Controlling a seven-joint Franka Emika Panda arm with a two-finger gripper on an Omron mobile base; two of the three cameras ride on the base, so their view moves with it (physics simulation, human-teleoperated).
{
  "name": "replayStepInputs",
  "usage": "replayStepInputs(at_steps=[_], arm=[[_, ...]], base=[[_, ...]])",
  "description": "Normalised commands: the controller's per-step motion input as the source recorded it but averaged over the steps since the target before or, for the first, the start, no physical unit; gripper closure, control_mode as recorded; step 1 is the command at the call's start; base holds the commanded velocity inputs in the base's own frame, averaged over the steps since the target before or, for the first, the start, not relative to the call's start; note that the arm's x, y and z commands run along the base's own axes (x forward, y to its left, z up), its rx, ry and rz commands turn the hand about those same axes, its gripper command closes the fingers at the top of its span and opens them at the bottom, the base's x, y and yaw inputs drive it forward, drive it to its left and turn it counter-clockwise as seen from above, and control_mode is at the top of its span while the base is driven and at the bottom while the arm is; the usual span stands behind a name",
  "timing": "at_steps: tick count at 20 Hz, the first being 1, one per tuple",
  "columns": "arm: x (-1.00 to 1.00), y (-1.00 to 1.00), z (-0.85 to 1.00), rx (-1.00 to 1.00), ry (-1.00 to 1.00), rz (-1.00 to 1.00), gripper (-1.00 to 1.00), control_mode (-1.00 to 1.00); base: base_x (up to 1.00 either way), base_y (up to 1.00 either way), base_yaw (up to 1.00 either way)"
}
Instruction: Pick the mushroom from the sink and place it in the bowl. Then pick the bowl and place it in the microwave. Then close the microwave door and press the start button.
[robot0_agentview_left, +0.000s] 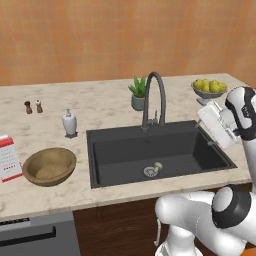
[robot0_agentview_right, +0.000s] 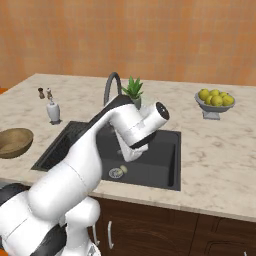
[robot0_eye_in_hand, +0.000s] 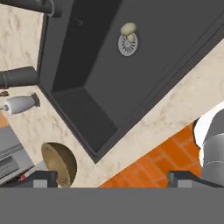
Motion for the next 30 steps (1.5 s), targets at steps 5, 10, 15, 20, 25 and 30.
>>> replayStepInputs(at_steps=[5,10,15,20,25,30], arm=[[0.56,0.0,-0.42,0.07,0.05,0.01,-1.0,-1.0],[0.45,0.11,-0.47,0.0,0.06,-0.05,-1.0,-1.0],[0.22,0.03,-0.58,0.04,0.01,0.0,-1.0,-1.0],[0.46,0.26,-0.56,0.01,0.07,0.0,-1.0,-1.0],[0.35,0.06,-0.54,0.07,0.14,0.0,-1.0,-1.0],[0.16,-0.03,-0.42,0.13,0.09,0.0,-1.0,-1.0]], base=[[0.0,0.0,0.0],[0.0,0.0,0.0],[0.0,0.0,0.0],[0.0,0.0,0.0],[0.0,0.0,0.0],[0.0,0.0,0.0]])
